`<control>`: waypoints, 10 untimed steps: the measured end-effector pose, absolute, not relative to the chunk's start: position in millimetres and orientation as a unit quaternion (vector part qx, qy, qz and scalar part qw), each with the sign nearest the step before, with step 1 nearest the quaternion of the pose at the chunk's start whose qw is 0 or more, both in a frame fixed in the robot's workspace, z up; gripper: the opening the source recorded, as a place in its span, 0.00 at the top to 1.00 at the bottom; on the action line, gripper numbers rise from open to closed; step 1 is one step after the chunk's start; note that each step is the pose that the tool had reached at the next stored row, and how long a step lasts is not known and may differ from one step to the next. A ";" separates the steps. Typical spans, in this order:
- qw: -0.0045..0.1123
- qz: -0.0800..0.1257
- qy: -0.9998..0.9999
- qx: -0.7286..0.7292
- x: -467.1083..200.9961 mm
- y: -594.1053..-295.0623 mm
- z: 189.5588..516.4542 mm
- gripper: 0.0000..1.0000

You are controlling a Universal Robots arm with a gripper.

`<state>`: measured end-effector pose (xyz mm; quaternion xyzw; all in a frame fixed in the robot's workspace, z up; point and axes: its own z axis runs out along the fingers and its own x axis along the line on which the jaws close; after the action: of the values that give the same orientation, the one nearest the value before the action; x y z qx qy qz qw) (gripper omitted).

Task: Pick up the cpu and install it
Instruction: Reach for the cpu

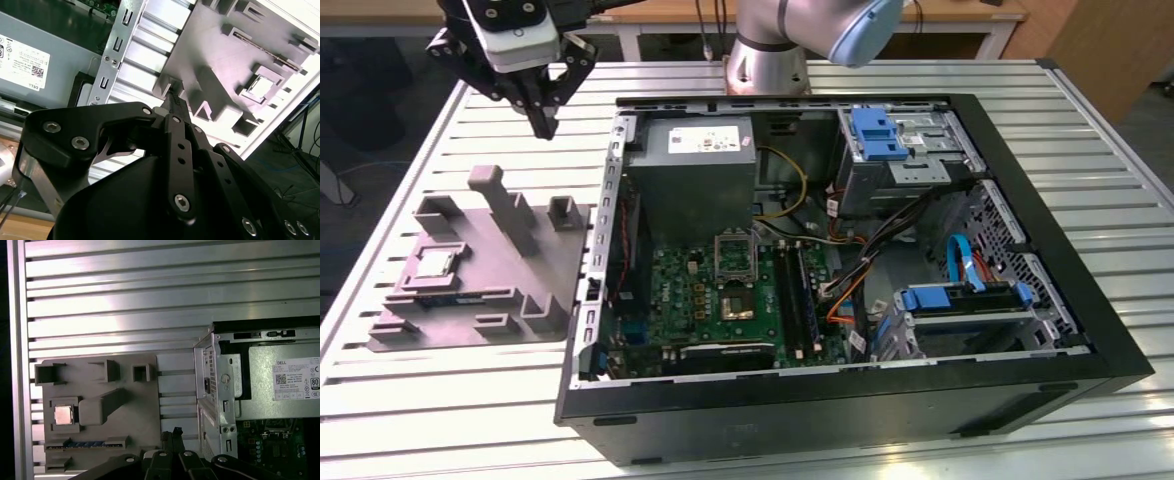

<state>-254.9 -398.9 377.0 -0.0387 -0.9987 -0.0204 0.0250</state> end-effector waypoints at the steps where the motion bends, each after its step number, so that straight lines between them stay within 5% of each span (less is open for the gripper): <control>1: 0.025 -0.020 -0.999 -0.039 -255.4 -398.9 377.0 0.89; 10: 0.025 -0.020 -0.999 -0.039 -259.0 -398.9 377.0 0.89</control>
<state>-259.0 -398.9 377.0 -0.0387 -0.9987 -0.0203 0.0251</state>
